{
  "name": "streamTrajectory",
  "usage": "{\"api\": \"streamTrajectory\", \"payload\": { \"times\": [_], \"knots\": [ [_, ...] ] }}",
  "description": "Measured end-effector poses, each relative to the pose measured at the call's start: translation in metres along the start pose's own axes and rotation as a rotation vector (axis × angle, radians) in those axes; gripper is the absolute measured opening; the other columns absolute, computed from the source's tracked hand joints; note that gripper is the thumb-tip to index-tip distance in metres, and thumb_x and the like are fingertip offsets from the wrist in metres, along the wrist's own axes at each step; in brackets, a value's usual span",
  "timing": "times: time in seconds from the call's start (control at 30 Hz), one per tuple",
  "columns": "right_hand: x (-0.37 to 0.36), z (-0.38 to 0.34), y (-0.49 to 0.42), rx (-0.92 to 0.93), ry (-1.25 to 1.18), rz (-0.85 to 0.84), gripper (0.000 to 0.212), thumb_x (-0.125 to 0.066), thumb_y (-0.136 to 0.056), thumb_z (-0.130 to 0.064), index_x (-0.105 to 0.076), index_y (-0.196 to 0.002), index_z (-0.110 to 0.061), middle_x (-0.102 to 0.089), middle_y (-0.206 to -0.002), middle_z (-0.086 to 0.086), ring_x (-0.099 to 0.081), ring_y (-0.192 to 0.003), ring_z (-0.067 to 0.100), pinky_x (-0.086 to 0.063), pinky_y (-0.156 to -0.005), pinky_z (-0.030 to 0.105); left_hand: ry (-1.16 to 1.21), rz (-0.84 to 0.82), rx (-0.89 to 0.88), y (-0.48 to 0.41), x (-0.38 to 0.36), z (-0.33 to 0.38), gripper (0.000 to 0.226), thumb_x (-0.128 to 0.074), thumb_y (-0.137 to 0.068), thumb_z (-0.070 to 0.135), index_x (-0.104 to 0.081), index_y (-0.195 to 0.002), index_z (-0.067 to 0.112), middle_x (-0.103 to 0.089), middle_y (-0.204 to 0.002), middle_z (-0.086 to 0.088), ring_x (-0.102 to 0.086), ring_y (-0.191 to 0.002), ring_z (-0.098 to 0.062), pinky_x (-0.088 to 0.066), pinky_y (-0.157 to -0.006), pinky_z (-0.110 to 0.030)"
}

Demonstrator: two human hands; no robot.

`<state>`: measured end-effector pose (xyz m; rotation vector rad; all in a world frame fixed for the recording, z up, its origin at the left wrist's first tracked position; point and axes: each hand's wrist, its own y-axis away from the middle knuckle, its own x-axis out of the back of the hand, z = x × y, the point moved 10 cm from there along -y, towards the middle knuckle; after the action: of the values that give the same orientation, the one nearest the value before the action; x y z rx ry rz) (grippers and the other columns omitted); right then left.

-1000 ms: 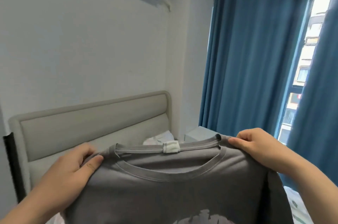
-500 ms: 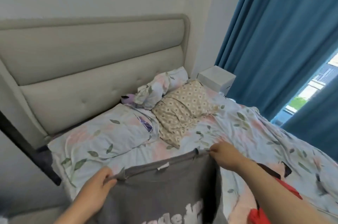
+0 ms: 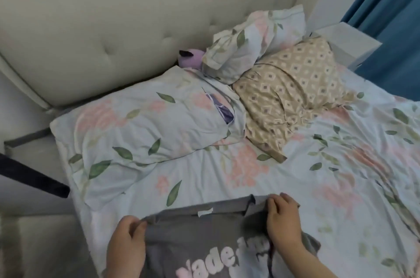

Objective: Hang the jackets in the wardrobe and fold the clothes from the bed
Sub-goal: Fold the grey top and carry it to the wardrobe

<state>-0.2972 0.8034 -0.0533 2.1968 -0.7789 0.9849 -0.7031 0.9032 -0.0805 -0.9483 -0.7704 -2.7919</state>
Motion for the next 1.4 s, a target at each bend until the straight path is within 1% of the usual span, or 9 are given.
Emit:
{"api": "streamTrajectory", "payload": {
  "times": [0.07,0.13,0.27,0.37,0.47,0.57,0.7,1.07,1.4],
  "knots": [
    [-0.038,0.001,-0.029,0.048,0.071,0.029,0.029,-0.045,-0.102,-0.018,-0.071,-0.112,-0.010,-0.046,-0.144,0.014,-0.036,-0.137,0.029,-0.031,-0.112,0.038,-0.042,0.095,-0.031,-0.030,-0.012,-0.008,0.019,-0.057,-0.095,0.022,-0.051,-0.076,0.022,-0.057,-0.072,0.005,-0.051,-0.070,-0.026,-0.036,-0.068,-0.038],
    [-0.066,-0.009,-0.058,0.116,0.106,0.074,0.030,-0.046,-0.102,-0.019,-0.070,-0.116,-0.008,-0.036,-0.152,0.018,-0.033,-0.140,0.033,-0.028,-0.114,0.038,-0.076,0.167,-0.091,-0.060,-0.026,-0.012,0.022,-0.055,-0.095,0.024,-0.048,-0.074,0.020,-0.058,-0.070,0.002,-0.053,-0.071,-0.031,-0.037,-0.069,-0.040],
    [-0.105,-0.039,-0.127,0.230,0.157,0.131,0.030,-0.045,-0.102,-0.022,-0.067,-0.116,-0.008,-0.030,-0.154,0.021,-0.034,-0.138,0.038,-0.028,-0.115,0.041,-0.027,0.192,-0.244,-0.127,-0.058,-0.002,0.014,-0.057,-0.094,0.017,-0.050,-0.083,0.013,-0.061,-0.087,-0.014,-0.056,-0.082,-0.034,-0.037,-0.068,-0.037],
    [-0.128,-0.061,-0.168,0.353,0.236,0.139,0.025,-0.044,-0.101,-0.017,-0.063,-0.106,-0.001,-0.042,-0.138,0.026,-0.043,-0.123,0.043,-0.037,-0.104,0.044,-0.201,0.232,-0.368,-0.155,-0.073,0.009,0.016,-0.058,-0.093,0.024,-0.053,-0.086,0.011,-0.062,-0.087,-0.014,-0.059,-0.080,-0.040,-0.039,-0.063,-0.038],
    [-0.141,-0.068,-0.182,0.403,0.402,0.237,0.023,-0.049,-0.096,-0.014,-0.062,-0.106,0.001,-0.049,-0.130,0.029,-0.046,-0.116,0.046,-0.034,-0.099,0.048,-0.334,0.314,-0.480,-0.152,-0.081,0.015,0.013,-0.063,-0.090,0.024,-0.055,-0.086,0.013,-0.065,-0.082,-0.012,-0.062,-0.072,-0.041,-0.036,-0.055,-0.035],
    [-0.142,-0.068,-0.178,0.413,0.408,0.329,0.029,-0.046,-0.096,-0.019,-0.064,-0.104,0.002,-0.052,-0.130,0.028,-0.048,-0.116,0.047,-0.033,-0.101,0.050,-0.342,0.313,-0.453,-0.155,-0.084,0.009,0.012,-0.063,-0.090,0.024,-0.059,-0.091,0.013,-0.065,-0.084,-0.013,-0.062,-0.073,-0.041,-0.046,-0.054,-0.041],
    [-0.145,-0.069,-0.180,0.401,0.413,0.335,0.030,-0.045,-0.093,-0.020,-0.064,-0.102,0.002,-0.053,-0.131,0.026,-0.048,-0.117,0.047,-0.034,-0.101,0.052,-0.348,0.343,-0.445,-0.152,-0.083,0.012,0.011,-0.068,-0.088,0.015,-0.060,-0.089,0.007,-0.064,-0.081,-0.017,-0.062,-0.069,-0.042,-0.047,-0.052,-0.042],
    [-0.149,-0.065,-0.182,0.399,0.428,0.353,0.030,-0.047,-0.091,-0.020,-0.064,-0.099,0.004,-0.054,-0.131,0.025,-0.050,-0.119,0.046,-0.036,-0.100,0.051,-0.354,0.356,-0.469,-0.152,-0.086,0.011,0.028,-0.051,-0.088,0.032,-0.061,-0.091,0.006,-0.065,-0.082,-0.019,-0.062,-0.070,-0.043,-0.048,-0.054,-0.043],
    [-0.149,-0.064,-0.182,0.387,0.419,0.326,0.043,-0.038,-0.091,-0.029,-0.064,-0.106,0.002,-0.051,-0.136,0.021,-0.046,-0.124,0.042,-0.032,-0.105,0.050,-0.325,0.447,-0.484,-0.149,-0.080,0.010,0.015,-0.069,-0.088,0.020,-0.057,-0.091,0.012,-0.065,-0.082,-0.016,-0.061,-0.068,-0.043,-0.045,-0.054,-0.039]
  ]
}}
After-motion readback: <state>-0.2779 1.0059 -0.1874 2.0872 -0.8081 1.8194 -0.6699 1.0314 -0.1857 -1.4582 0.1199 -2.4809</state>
